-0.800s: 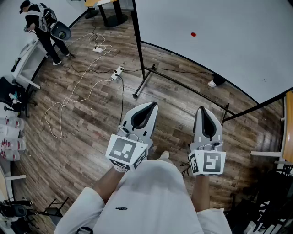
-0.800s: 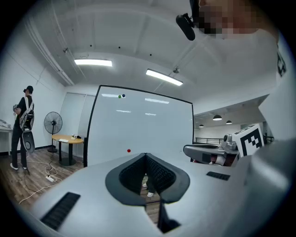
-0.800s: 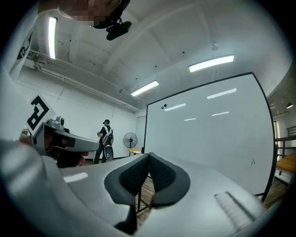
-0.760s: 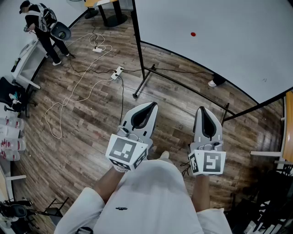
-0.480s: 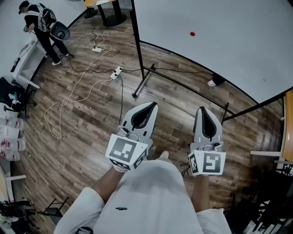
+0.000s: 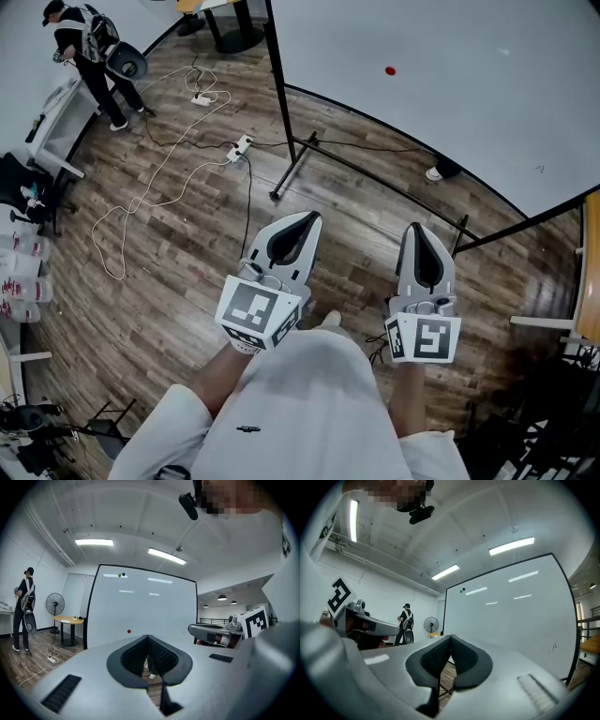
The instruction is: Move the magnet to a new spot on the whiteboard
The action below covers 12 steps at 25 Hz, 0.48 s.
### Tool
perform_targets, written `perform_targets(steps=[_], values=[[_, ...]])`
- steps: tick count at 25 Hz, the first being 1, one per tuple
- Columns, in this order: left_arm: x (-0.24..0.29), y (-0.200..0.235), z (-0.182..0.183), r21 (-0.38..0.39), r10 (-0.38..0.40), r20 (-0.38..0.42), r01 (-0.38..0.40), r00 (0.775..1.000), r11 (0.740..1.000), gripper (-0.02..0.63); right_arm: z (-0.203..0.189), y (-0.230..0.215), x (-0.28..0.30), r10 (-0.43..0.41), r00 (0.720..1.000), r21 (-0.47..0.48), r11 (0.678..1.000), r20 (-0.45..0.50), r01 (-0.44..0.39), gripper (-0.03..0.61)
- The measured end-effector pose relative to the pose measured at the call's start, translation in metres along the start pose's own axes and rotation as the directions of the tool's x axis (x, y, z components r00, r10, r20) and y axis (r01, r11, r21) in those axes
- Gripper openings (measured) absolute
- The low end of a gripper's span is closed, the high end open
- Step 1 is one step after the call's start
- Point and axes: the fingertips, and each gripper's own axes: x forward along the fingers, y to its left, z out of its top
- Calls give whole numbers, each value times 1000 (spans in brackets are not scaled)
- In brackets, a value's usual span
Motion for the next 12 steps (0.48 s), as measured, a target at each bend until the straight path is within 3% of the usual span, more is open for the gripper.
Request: perform_targets(steps=[12], values=[[29,-39,-5,10,-4,-5,4,1000,1000,2,-6,-45,-10,5,1000,37,999,6,-6,2]])
